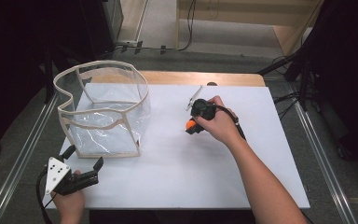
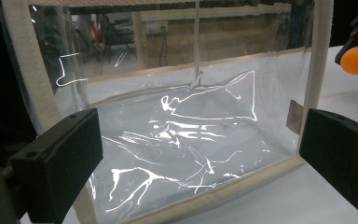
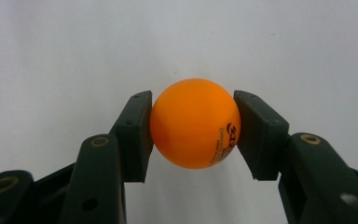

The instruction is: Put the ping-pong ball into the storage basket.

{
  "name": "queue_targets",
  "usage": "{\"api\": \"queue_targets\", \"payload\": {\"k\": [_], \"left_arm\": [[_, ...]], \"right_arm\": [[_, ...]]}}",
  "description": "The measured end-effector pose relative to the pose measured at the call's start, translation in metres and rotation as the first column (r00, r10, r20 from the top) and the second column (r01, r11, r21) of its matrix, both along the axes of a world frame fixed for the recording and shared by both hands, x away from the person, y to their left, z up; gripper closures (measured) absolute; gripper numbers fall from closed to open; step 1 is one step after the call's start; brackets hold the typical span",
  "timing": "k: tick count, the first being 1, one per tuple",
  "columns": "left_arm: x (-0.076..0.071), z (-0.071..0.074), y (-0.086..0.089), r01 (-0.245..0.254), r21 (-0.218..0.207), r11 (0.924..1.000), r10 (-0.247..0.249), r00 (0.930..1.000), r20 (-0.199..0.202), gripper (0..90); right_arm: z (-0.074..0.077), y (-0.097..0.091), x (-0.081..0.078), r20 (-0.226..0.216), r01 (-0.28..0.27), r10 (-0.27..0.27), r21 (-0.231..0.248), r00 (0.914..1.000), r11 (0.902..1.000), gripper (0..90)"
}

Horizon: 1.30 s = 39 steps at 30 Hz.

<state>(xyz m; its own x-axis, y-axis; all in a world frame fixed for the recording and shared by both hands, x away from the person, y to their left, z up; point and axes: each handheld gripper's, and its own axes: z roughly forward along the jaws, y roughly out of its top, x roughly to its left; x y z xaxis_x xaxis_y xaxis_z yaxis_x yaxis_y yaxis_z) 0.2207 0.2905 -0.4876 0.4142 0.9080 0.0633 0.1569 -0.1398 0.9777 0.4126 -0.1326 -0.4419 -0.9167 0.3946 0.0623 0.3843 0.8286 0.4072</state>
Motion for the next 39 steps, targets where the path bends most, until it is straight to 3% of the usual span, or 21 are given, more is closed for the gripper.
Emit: {"api": "queue_targets", "payload": {"k": [22, 39], "left_arm": [[0.0, 0.0, 0.0, 0.002, -0.002, 1.0, -0.002, 1.0, -0.001, 0.1], [0.0, 0.0, 0.0, 0.002, -0.003, 1.0, -0.002, 1.0, 0.0, 0.1]], "right_arm": [[0.026, 0.028, -0.002, 0.02, -0.084, 0.084, 0.005, 0.9963, 0.9964, 47.7], [0.046, 0.04, -0.002, 0.019, -0.114, 0.114, 0.0, 0.9933, 0.9935, 47.7]]}}
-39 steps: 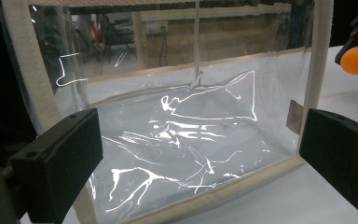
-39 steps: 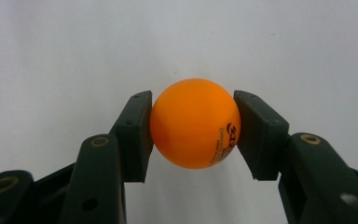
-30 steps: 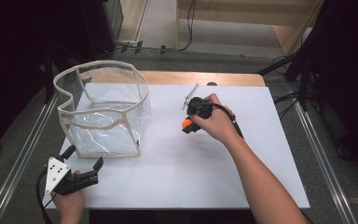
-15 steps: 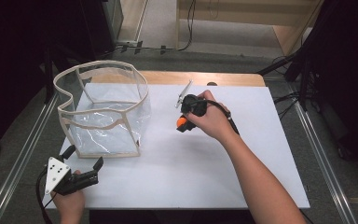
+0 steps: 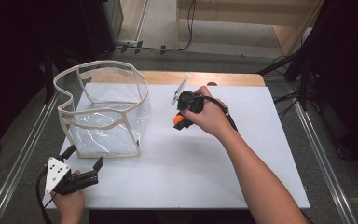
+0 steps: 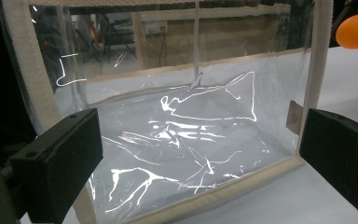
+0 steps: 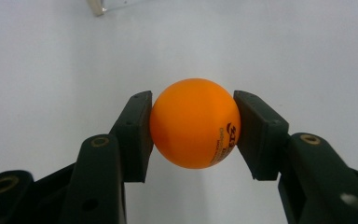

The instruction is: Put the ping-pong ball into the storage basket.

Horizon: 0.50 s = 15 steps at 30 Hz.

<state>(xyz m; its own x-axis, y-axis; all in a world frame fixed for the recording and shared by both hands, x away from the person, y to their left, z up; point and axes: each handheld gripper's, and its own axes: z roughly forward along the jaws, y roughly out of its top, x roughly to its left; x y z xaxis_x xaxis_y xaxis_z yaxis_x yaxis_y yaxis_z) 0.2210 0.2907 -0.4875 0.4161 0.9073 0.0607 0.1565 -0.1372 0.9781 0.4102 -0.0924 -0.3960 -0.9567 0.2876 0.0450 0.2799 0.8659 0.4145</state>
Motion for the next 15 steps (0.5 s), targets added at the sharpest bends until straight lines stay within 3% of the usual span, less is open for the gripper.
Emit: {"api": "queue_targets", "payload": {"k": [15], "left_arm": [[0.0, 0.0, 0.0, 0.0, -0.002, 1.0, 0.0, 1.0, -0.001, 0.1]], "right_arm": [[0.018, 0.006, 0.002, 0.011, -0.024, 0.023, 0.013, 0.9997, 0.9996, 47.7]]}}
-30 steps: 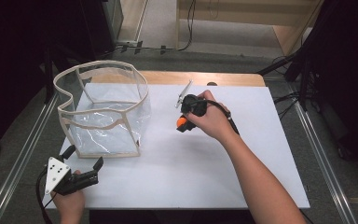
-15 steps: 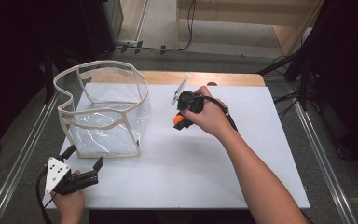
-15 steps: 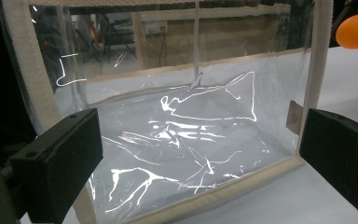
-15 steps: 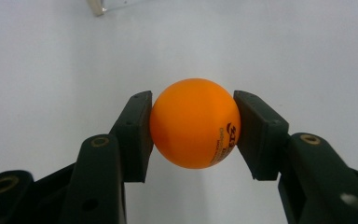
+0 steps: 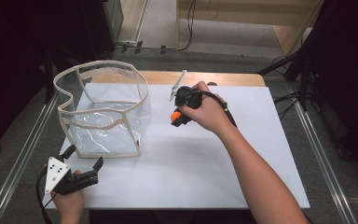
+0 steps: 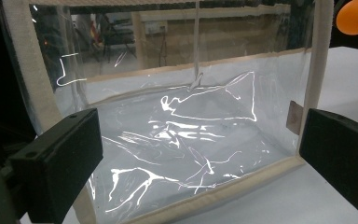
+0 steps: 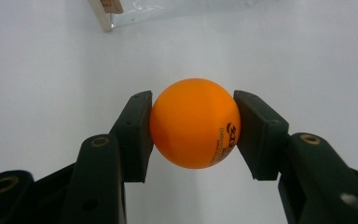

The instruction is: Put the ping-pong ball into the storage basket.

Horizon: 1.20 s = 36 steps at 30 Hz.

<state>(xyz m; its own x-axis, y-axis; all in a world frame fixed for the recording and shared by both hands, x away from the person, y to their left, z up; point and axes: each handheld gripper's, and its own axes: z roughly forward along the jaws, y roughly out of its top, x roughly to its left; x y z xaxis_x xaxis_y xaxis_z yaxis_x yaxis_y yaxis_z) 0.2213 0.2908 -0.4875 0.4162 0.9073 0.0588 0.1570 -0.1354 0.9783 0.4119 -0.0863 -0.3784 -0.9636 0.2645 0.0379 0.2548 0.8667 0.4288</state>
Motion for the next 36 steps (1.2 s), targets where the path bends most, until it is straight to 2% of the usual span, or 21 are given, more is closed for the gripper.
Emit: {"api": "queue_targets", "payload": {"k": [4, 7, 15, 23, 36], "left_arm": [[0.0, 0.0, 0.0, 0.0, -0.002, 1.0, 0.0, 1.0, 0.001, 0.1], [0.0, 0.0, 0.0, 0.0, -0.001, 1.0, 0.0, 1.0, 0.0, 0.1], [0.0, 0.0, 0.0, 0.0, -0.002, 1.0, 0.0, 1.0, 0.0, 0.1], [0.0, 0.0, 0.0, 0.0, -0.002, 1.0, 0.0, 1.0, 0.0, 0.1], [0.0, 0.0, 0.0, 0.0, -0.004, 1.0, 0.0, 1.0, 0.001, 0.1]], "right_arm": [[0.005, 0.002, 0.0, 0.003, -0.008, 0.008, 0.004, 1.0, 1.0, 47.7], [0.008, 0.004, 0.0, -0.01, -0.008, 0.008, 0.007, 0.9999, 0.9999, 47.7], [0.018, 0.008, 0.001, 0.006, -0.029, 0.029, 0.01, 0.9996, 0.9995, 47.7], [0.026, 0.012, 0.001, -0.005, -0.034, 0.034, 0.017, 0.9994, 0.9993, 47.7], [0.04, 0.021, 0.002, 0.002, -0.06, 0.059, 0.017, 0.9982, 0.9981, 47.7]]}}
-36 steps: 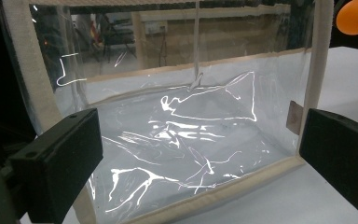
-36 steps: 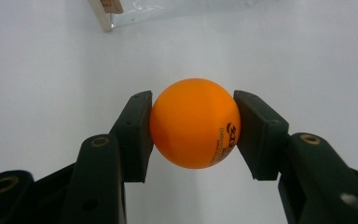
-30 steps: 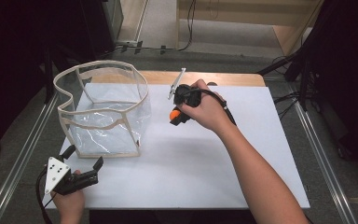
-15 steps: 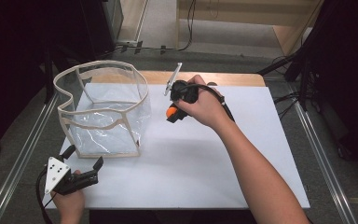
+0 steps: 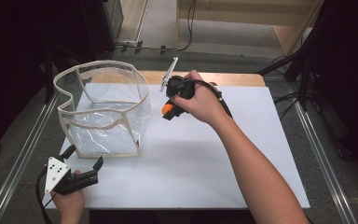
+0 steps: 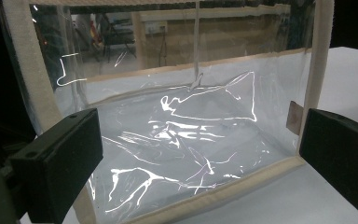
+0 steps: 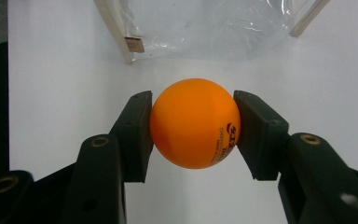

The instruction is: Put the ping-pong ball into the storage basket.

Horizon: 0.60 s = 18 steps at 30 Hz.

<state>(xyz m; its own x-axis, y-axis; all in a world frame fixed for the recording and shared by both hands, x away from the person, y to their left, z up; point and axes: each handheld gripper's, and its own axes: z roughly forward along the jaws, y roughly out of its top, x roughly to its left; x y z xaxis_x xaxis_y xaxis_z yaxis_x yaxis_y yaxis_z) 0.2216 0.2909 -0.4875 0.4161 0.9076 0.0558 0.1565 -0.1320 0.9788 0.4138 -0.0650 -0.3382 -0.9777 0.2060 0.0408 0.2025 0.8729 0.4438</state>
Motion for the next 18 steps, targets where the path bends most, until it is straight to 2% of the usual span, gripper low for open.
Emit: {"api": "queue_targets", "payload": {"k": [18], "left_arm": [[0.0, 0.0, 0.0, 0.002, -0.005, 1.0, -0.002, 1.0, 0.0, 0.1]], "right_arm": [[0.02, 0.013, 0.002, 0.01, -0.024, 0.024, -0.002, 0.9997, 0.9997, 47.7]]}}
